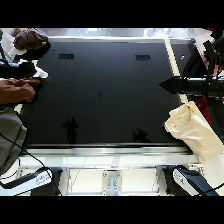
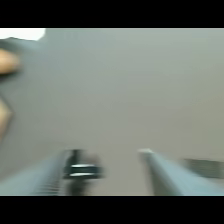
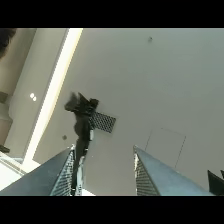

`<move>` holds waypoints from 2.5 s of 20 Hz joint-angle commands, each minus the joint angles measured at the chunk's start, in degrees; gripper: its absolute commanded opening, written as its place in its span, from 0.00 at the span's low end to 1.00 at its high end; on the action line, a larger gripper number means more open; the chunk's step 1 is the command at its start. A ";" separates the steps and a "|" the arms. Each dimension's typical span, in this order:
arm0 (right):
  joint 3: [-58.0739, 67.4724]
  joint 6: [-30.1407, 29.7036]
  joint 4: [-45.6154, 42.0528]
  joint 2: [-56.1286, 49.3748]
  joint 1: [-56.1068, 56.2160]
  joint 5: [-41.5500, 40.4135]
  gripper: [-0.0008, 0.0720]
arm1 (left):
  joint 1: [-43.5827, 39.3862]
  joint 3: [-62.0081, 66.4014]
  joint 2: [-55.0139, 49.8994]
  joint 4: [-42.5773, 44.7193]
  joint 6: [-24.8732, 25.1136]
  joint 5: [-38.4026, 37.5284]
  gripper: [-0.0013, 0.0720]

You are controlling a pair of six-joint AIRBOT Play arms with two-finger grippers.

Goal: Fold the shirts.

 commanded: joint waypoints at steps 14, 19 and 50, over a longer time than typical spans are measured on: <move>0.07 0.09 0.68 -0.04 0.02 -5.44 0.57 | 29.66 -0.02 -20.70 29.88 -17.94 -0.94 0.88; 0.07 0.09 4.15 -0.04 0.02 -5.42 0.57 | 31.30 -0.02 -26.08 29.70 -17.90 5.31 0.88; 0.09 -0.57 2.36 0.09 -0.07 -8.92 0.57 | -26.95 0.11 7.63 -4.98 -1.62 0.59 0.99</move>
